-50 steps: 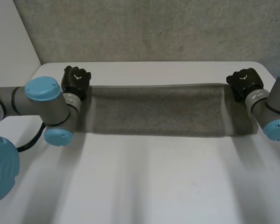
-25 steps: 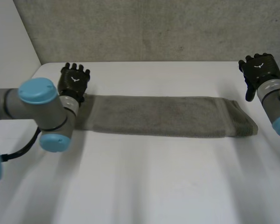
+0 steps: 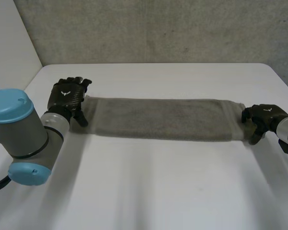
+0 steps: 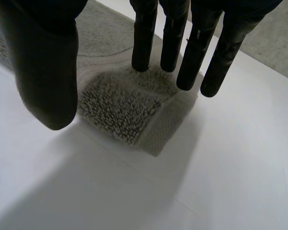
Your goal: Fold the towel.
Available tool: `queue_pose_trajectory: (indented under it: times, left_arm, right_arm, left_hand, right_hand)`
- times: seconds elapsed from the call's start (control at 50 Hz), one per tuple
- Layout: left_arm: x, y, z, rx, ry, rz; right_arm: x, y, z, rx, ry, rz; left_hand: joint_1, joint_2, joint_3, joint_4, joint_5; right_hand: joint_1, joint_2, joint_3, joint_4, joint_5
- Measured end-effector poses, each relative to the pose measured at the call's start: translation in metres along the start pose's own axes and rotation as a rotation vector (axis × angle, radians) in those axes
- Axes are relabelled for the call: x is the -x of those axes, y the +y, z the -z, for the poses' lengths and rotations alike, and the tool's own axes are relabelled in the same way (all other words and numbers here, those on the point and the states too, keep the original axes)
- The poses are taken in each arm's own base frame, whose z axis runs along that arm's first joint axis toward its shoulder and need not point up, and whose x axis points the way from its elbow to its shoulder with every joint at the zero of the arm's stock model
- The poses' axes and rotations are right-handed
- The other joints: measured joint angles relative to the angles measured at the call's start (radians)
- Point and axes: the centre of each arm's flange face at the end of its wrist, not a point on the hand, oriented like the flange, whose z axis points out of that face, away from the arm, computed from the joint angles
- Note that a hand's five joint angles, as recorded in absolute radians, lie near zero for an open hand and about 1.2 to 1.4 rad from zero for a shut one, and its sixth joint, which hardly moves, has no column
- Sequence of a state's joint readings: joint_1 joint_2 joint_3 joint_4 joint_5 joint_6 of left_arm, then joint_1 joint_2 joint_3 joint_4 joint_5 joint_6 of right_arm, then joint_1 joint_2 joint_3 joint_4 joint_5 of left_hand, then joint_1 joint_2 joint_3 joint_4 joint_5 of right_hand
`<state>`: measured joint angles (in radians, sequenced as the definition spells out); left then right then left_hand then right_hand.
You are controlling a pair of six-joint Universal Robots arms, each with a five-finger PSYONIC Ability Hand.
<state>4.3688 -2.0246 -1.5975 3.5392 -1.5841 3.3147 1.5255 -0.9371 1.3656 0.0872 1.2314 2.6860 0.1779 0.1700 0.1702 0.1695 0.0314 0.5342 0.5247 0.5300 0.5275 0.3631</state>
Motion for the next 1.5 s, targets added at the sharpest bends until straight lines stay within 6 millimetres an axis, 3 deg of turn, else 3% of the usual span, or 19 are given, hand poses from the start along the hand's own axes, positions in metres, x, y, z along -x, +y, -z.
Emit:
queue_pose_trajectory:
  times: [0.18, 0.28, 0.32, 0.44, 0.52, 0.72, 0.8, 0.84, 0.9, 0.96, 1.02, 1.04, 1.06, 1.12, 1.16, 1.22, 1.34, 1.42, 1.5]
  left_arm:
    - [-0.001, 0.006, 0.001, 0.014, 0.001, -0.004]
    - [-0.002, 0.009, 0.002, 0.023, 0.003, -0.005]
    - [-0.002, 0.01, 0.003, 0.026, 0.004, -0.006]
    - [-0.003, 0.011, 0.004, 0.029, 0.005, -0.006]
    - [-0.002, 0.01, 0.005, 0.027, 0.004, -0.006]
    - [-0.001, 0.008, 0.007, 0.025, 0.0, -0.005]
    - [-0.001, 0.008, 0.007, 0.024, -0.001, -0.005]
    - [-0.001, 0.008, 0.007, 0.024, -0.001, -0.005]
    - [-0.002, 0.008, 0.008, 0.023, 0.0, -0.005]
    - [-0.002, 0.008, 0.008, 0.024, 0.001, -0.006]
    - [-0.003, 0.008, 0.008, 0.025, 0.002, -0.007]
    - [-0.003, 0.008, 0.008, 0.025, 0.003, -0.007]
    - [-0.003, 0.008, 0.009, 0.025, 0.003, -0.007]
    - [-0.004, 0.008, 0.009, 0.026, 0.005, -0.008]
    - [-0.005, 0.009, 0.009, 0.026, 0.007, -0.008]
    - [-0.006, 0.009, 0.009, 0.028, 0.01, -0.009]
    - [-0.008, 0.01, 0.01, 0.029, 0.015, -0.013]
    - [-0.009, 0.01, 0.011, 0.028, 0.02, -0.015]
    - [-0.011, 0.009, 0.011, 0.025, 0.023, -0.016]
  right_arm:
    - [-0.009, 0.007, -0.009, -0.013, 0.02, -0.007]
    - [-0.012, 0.012, -0.013, -0.004, 0.026, -0.011]
    - [-0.015, 0.013, -0.014, -0.004, 0.036, -0.013]
    - [-0.029, 0.011, -0.013, -0.018, 0.08, -0.016]
    - [-0.05, 0.005, -0.006, -0.037, 0.135, -0.012]
    - [-0.125, -0.009, 0.015, -0.043, 0.329, 0.112]
    - [-0.125, -0.025, 0.016, -0.057, 0.35, 0.18]
    - [-0.113, -0.04, 0.015, -0.089, 0.335, 0.207]
    - [-0.074, -0.071, 0.013, -0.172, 0.274, 0.245]
    - [-0.015, -0.104, 0.016, -0.283, 0.173, 0.292]
    - [0.064, -0.133, 0.024, -0.422, 0.036, 0.356]
    - [0.077, -0.136, 0.026, -0.443, 0.012, 0.367]
    - [0.106, -0.14, 0.029, -0.491, -0.035, 0.391]
    - [0.163, -0.142, 0.036, -0.574, -0.131, 0.441]
    - [0.213, -0.134, 0.041, -0.631, -0.216, 0.491]
    - [0.263, -0.114, 0.043, -0.665, -0.302, 0.559]
    - [0.314, -0.07, 0.035, -0.644, -0.386, 0.685]
    - [0.319, -0.055, 0.028, -0.614, -0.395, 0.724]
    - [0.31, -0.06, 0.032, -0.601, -0.388, 0.7]
  left_hand:
    - [0.0, 0.0, 0.0, 0.0, 0.0]
    - [0.0, 0.0, 0.0, 0.0, 0.0]
    - [0.0, 0.0, 0.0, 0.0, 0.0]
    - [0.0, 0.0, 0.0, 0.0, 0.0]
    - [0.0, 0.0, 0.0, 0.0, 0.0]
    - [0.0, 0.0, 0.0, 0.0, 0.0]
    - [0.0, 0.0, 0.0, 0.0, 0.0]
    - [0.0, 0.0, 0.0, 0.0, 0.0]
    - [0.0, -0.001, 0.0, 0.0, 0.0]
    - [0.0, -0.001, 0.0, -0.001, 0.0]
    - [0.0, -0.001, 0.0, 0.0, 0.0]
    - [0.0, -0.001, 0.0, 0.0, 0.0]
    - [0.0, -0.001, 0.0, 0.0, 0.0]
    - [0.0, -0.001, 0.0, 0.0, 0.0]
    - [0.0, -0.001, 0.0, 0.0, 0.0]
    - [-0.004, -0.001, 0.0, 0.0, 0.0]
    - [-0.004, -0.001, 0.0, 0.0, 0.0]
    - [-0.004, -0.001, 0.0, 0.0, 0.0]
    - [-0.004, -0.001, 0.0, 0.0, 0.0]
  right_hand:
    - [0.089, 0.091, 0.091, 0.092, 0.089]
    - [0.7, 0.704, 0.689, 0.698, 0.693]
    - [0.779, 0.785, 0.782, 0.793, 0.78]
    - [0.784, 0.789, 0.807, 0.809, 0.791]
    - [0.784, 0.789, 0.807, 0.809, 0.791]
    - [0.785, 0.789, 0.808, 0.809, 0.791]
    - [0.789, 0.789, 0.811, 0.809, 0.796]
    - [0.79, 0.789, 0.813, 0.809, 0.796]
    - [0.79, 0.789, 0.818, 0.809, 0.796]
    - [0.79, 0.789, 0.819, 0.809, 0.797]
    - [0.79, 0.789, 0.819, 0.809, 0.797]
    - [0.79, 0.789, 0.819, 0.809, 0.797]
    - [0.79, 0.789, 0.819, 0.809, 0.798]
    - [0.79, 0.789, 0.819, 0.809, 0.797]
    - [0.79, 0.789, 0.819, 0.809, 0.797]
    - [0.79, 0.789, 0.819, 0.809, 0.797]
    - [0.75, 0.751, 0.773, 0.776, 0.761]
    - [0.154, 0.149, 0.178, 0.194, 0.157]
    - [-0.264, -0.269, -0.266, -0.262, -0.293]
